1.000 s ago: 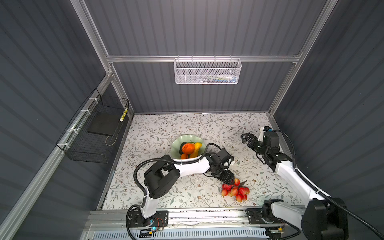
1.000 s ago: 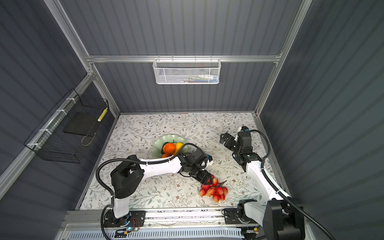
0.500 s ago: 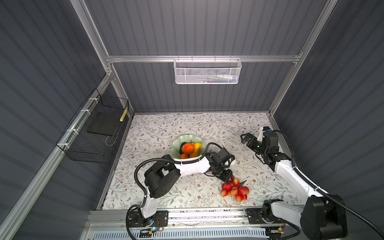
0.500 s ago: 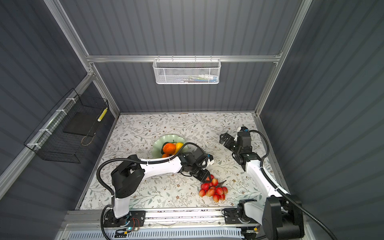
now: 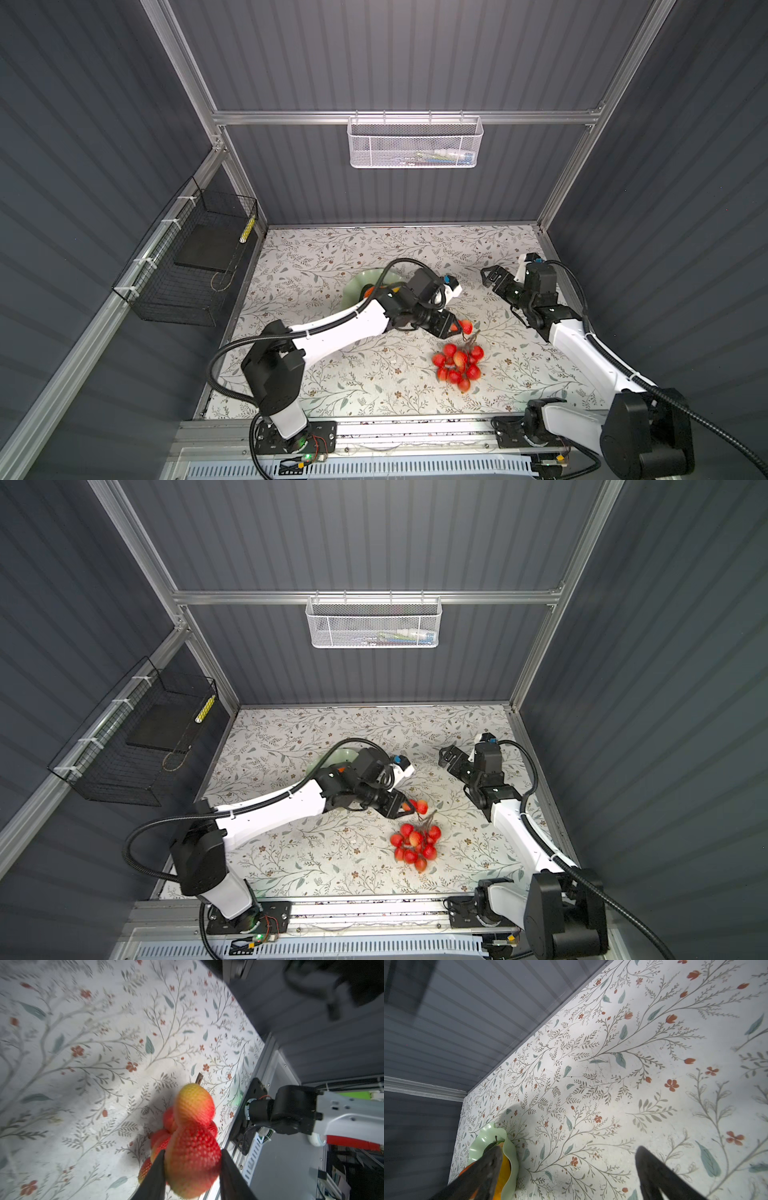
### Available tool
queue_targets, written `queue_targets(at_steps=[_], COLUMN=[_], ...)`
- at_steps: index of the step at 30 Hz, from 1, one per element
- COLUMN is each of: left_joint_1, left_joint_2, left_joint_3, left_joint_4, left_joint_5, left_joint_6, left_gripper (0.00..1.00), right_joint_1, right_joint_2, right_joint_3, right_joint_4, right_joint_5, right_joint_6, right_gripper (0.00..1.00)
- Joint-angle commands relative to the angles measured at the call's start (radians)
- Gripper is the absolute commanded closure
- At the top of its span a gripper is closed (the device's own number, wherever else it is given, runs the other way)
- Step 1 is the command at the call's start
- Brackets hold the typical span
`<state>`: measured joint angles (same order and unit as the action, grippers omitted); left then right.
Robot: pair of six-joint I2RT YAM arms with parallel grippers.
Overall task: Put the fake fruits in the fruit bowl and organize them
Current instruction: 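Grasp the red lychee bunch by its stem with the left gripper, then lower the lychee bunch onto the fruit in the bowl and release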
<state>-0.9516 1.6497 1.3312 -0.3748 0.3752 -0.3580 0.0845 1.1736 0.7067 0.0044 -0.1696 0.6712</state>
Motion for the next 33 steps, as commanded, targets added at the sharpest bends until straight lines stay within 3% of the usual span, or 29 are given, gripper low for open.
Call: queue_targets(at_steps=[1,15,26,33], left_joint_1=[0.049,0.093,0.115,0.155], left_joint_2=[-0.086,-0.283,-0.436,-0.437], left_joint_3=[0.008,0.196,0.131,0.044], left_joint_4=[-0.032,-0.194,-0.28,-0.225], left_joint_5=[-0.015,-0.28,-0.527,-0.511], left_joint_6=[0.052,0.219,0.269,0.298], left_gripper=[0.85,0.83,0.82,0.81], right_joint_1=[-0.008,-0.009,-0.009,-0.009], right_joint_2=[0.003,0.011,0.01,0.012], right_joint_3=[-0.004,0.009,0.008,0.02], right_joint_4=[0.014,0.014,0.008,0.003], right_joint_5=[-0.012,-0.022,-0.023,-0.027], right_joint_6=[0.004,0.014,0.013,0.013], right_gripper=[0.01,0.01,0.01,0.01])
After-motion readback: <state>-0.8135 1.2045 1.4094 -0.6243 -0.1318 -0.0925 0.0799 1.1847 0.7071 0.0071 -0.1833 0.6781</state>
